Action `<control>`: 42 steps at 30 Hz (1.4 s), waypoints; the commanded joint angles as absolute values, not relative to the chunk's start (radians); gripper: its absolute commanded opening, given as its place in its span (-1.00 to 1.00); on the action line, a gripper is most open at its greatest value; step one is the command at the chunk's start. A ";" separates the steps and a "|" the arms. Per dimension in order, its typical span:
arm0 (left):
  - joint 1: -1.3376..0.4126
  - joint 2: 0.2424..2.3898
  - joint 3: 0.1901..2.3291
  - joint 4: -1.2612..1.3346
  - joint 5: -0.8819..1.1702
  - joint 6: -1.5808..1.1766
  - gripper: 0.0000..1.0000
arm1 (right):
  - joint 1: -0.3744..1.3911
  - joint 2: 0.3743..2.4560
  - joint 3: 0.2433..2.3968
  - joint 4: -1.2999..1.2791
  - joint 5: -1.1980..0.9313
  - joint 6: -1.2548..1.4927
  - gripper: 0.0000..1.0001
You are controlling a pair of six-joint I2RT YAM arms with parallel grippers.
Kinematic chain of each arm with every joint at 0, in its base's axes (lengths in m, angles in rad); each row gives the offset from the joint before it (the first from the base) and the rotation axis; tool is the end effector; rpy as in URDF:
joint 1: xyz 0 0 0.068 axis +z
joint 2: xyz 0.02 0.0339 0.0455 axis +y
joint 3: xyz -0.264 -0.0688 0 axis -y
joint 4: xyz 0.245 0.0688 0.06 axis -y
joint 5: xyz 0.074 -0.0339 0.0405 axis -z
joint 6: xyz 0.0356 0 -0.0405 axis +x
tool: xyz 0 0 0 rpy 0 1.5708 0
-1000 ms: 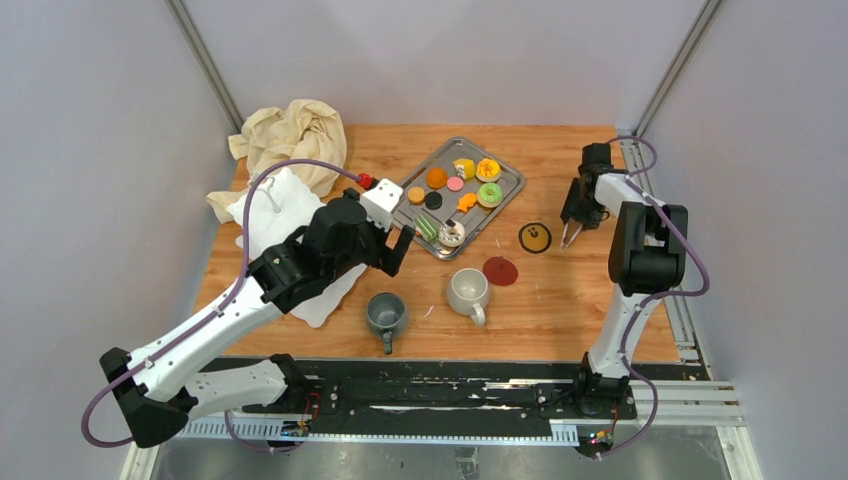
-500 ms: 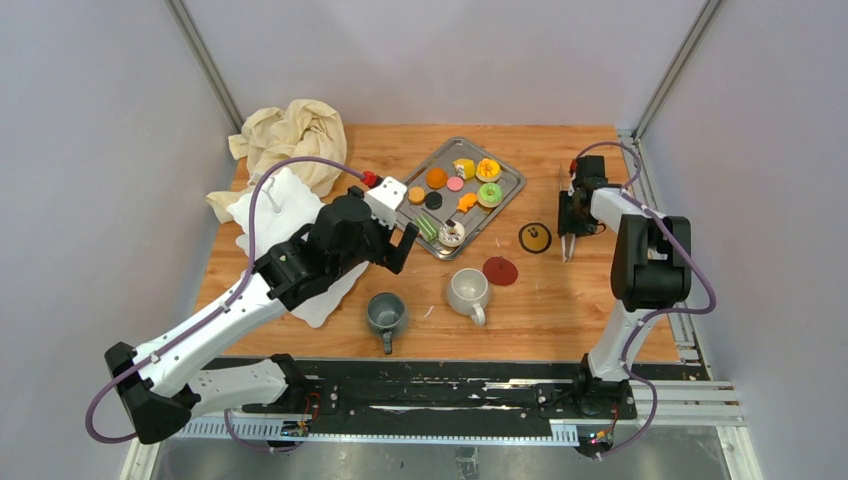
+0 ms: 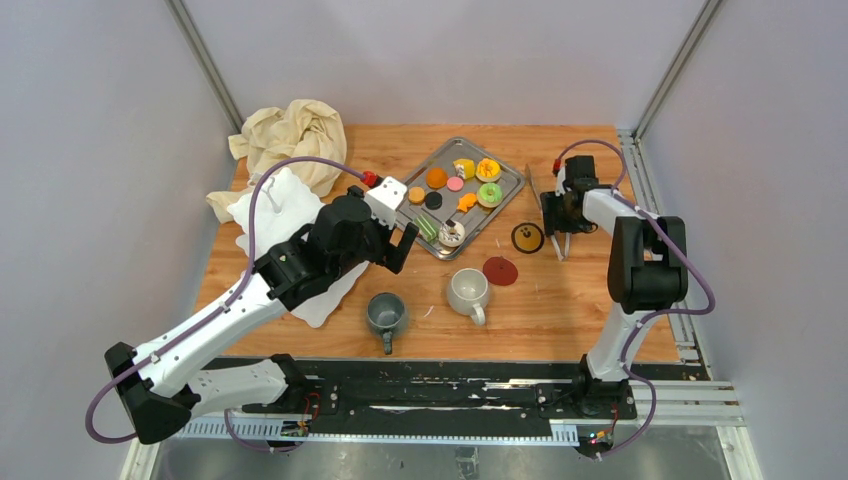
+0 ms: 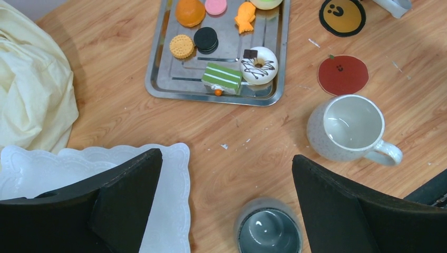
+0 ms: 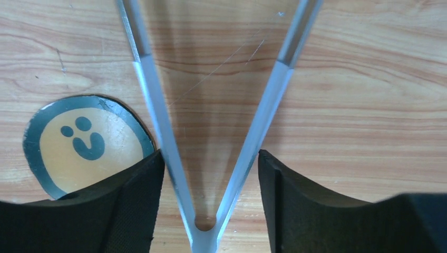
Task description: Serve the afternoon tea
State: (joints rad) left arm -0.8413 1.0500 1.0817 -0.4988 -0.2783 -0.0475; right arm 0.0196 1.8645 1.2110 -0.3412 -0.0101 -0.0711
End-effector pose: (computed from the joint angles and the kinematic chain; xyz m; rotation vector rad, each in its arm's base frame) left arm 0.1594 -0.1636 0.3615 0.6209 1.9325 -0.2795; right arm 0.3870 0.0079 0.1730 -0.1201 2.5626 -0.0066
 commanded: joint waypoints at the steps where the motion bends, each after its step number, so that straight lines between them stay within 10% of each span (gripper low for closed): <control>1: -0.847 1.038 1.079 -0.471 -0.293 -0.034 0.96 | 0.031 1.833 1.244 -0.355 -0.025 -0.072 0.34; 15: -0.847 1.043 1.074 -0.463 -0.291 -0.041 0.96 | 0.031 1.779 1.288 -0.381 0.005 0.084 0.82; 42: -0.847 1.074 1.078 -0.453 -0.268 -0.064 0.96 | 0.043 1.738 1.201 -0.233 0.050 0.032 0.91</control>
State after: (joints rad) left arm -0.8413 1.0599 1.0786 -0.4915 -0.2764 -0.0563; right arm 0.0391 1.7489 1.1957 -0.2558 0.0547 0.0250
